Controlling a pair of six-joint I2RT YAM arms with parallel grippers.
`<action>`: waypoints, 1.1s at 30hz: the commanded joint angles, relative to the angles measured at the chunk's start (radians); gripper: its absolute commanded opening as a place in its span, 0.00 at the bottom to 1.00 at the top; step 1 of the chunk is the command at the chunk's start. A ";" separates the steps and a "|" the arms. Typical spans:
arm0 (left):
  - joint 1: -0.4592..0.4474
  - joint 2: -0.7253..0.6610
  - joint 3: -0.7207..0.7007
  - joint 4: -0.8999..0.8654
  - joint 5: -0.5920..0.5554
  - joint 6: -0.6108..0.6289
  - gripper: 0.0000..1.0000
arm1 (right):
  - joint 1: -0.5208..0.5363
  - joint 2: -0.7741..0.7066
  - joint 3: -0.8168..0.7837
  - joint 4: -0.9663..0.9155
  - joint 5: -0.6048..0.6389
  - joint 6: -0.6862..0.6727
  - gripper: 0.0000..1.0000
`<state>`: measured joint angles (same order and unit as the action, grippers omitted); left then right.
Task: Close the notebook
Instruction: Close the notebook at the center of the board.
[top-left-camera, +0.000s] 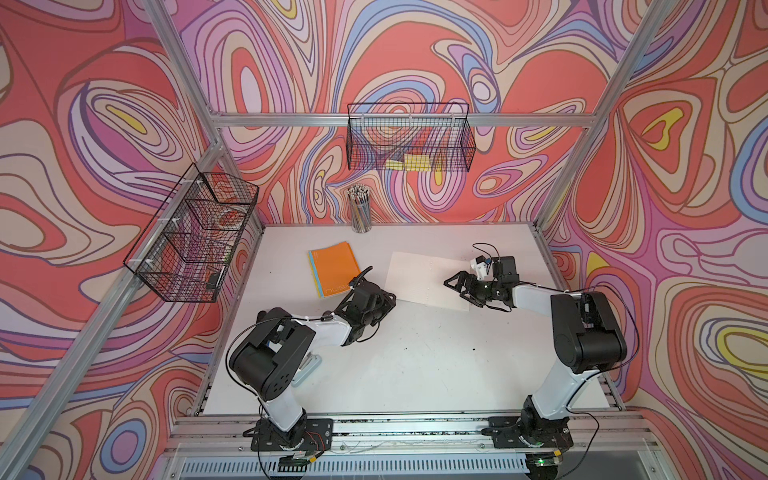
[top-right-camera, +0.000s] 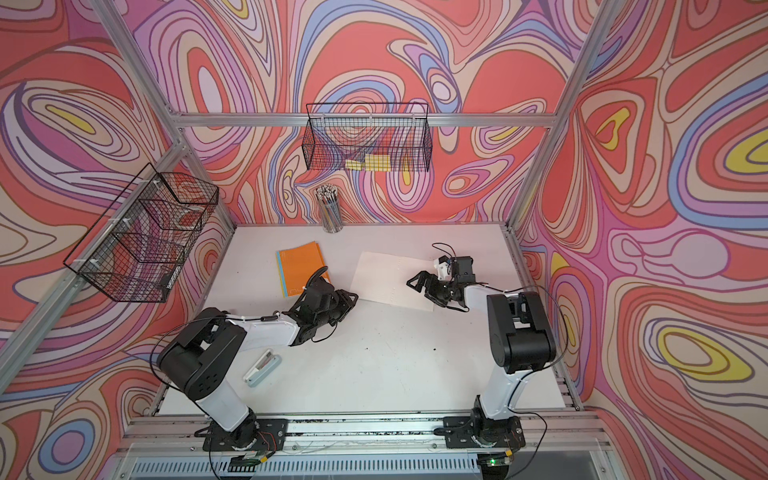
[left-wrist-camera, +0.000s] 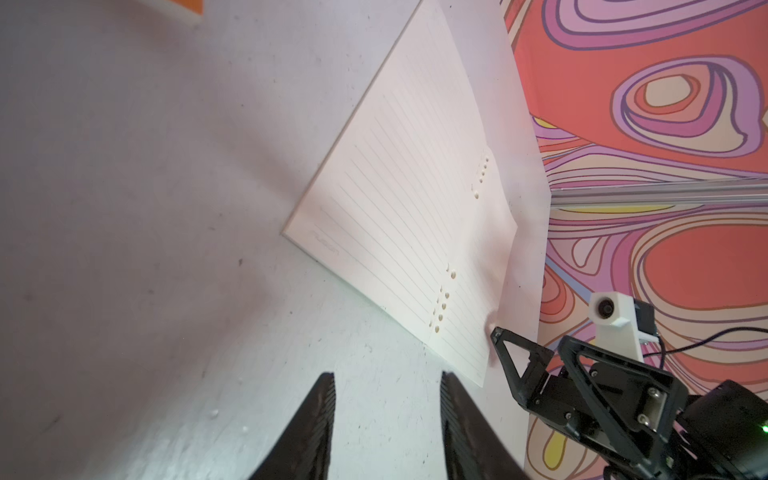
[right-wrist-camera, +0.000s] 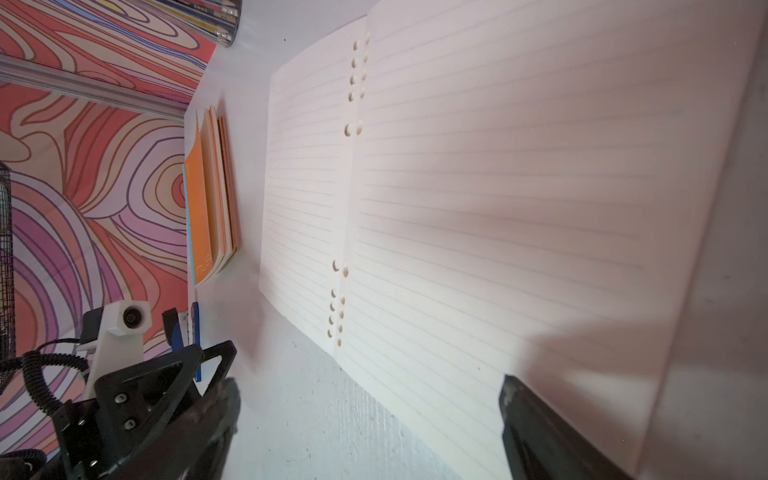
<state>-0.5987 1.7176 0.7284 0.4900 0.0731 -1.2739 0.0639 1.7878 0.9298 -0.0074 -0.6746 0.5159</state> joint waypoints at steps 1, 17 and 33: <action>-0.013 0.036 0.027 0.074 -0.030 -0.067 0.45 | -0.004 0.004 -0.018 0.019 0.018 -0.009 0.98; -0.035 0.184 0.087 0.147 -0.056 -0.184 0.44 | -0.004 0.008 -0.051 0.036 0.003 0.018 0.98; -0.072 0.282 0.133 0.165 -0.127 -0.344 0.41 | -0.005 -0.010 -0.073 0.041 -0.001 0.020 0.98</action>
<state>-0.6609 1.9667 0.8413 0.6804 -0.0139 -1.5715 0.0639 1.7916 0.8814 0.0498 -0.6777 0.5362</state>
